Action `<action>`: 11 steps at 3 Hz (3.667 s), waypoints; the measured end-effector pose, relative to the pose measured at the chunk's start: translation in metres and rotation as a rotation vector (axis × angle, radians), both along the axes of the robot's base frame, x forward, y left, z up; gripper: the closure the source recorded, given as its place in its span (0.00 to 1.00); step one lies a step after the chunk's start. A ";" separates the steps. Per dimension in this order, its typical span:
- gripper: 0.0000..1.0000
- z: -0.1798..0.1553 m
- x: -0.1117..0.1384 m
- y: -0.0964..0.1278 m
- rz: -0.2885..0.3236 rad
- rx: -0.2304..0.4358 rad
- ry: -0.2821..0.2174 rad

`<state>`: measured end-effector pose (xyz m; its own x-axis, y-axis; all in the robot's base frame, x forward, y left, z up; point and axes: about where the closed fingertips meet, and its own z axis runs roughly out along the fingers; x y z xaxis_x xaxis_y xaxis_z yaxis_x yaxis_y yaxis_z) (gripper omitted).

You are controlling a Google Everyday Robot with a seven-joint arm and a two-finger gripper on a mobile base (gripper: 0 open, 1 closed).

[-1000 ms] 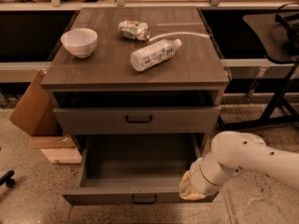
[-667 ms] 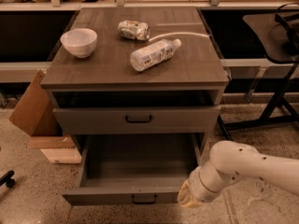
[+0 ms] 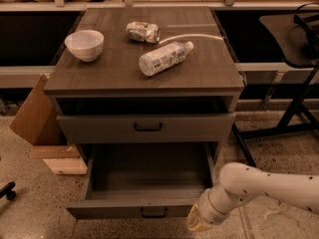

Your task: Close middle drawer

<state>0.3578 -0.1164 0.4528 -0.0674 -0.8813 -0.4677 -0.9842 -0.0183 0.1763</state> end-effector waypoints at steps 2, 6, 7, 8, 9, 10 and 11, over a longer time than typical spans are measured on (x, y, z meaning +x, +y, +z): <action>1.00 -0.050 0.013 0.000 -0.058 -0.002 0.012; 1.00 -0.076 0.057 -0.012 -0.150 -0.013 -0.060; 1.00 -0.075 0.073 -0.013 -0.158 0.001 -0.126; 1.00 -0.072 0.096 -0.016 -0.184 0.030 -0.196; 1.00 -0.067 0.121 -0.014 -0.192 0.048 -0.248; 1.00 -0.063 0.142 -0.010 -0.181 0.053 -0.271; 1.00 -0.058 0.161 -0.005 -0.165 0.049 -0.286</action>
Offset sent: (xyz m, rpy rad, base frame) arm 0.0292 -0.0042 -0.0772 -0.0129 -0.0003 -0.1033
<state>0.5191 -0.1212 0.3945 -0.0669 -0.8456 -0.5296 -0.9841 0.1436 -0.1050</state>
